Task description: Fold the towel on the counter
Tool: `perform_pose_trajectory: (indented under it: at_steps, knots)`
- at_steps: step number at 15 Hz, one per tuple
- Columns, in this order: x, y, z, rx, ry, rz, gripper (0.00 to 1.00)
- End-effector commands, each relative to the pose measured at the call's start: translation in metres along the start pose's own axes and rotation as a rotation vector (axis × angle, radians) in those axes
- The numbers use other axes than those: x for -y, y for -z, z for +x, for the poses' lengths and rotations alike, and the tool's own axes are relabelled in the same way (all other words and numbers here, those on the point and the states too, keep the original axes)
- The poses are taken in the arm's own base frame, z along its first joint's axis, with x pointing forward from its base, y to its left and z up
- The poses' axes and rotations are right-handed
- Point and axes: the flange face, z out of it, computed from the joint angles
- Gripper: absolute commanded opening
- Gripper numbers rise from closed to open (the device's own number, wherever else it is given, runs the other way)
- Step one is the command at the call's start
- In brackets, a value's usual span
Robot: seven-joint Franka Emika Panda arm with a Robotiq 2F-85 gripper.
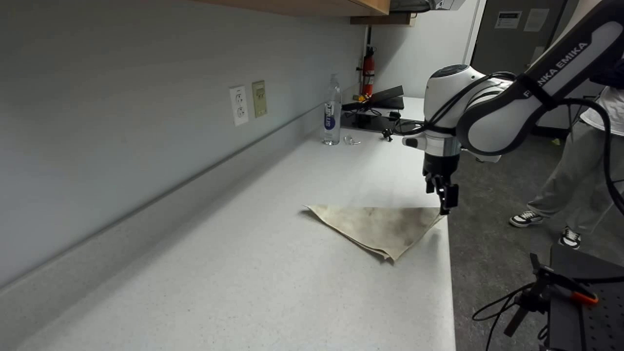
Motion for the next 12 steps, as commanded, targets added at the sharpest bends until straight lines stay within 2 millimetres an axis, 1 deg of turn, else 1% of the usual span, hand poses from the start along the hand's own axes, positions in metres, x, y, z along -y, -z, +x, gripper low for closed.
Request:
perform_pose_trajectory:
  at_steps: [1,6,12]
  knots:
    - [-0.0017,0.0008,0.0005,-0.005,-0.011,-0.019,1.00]
    - [-0.0038,0.0020,0.0022,-0.021,-0.013,-0.051,1.00]
    - [-0.0020,0.0017,0.0021,-0.017,-0.012,-0.029,1.00]
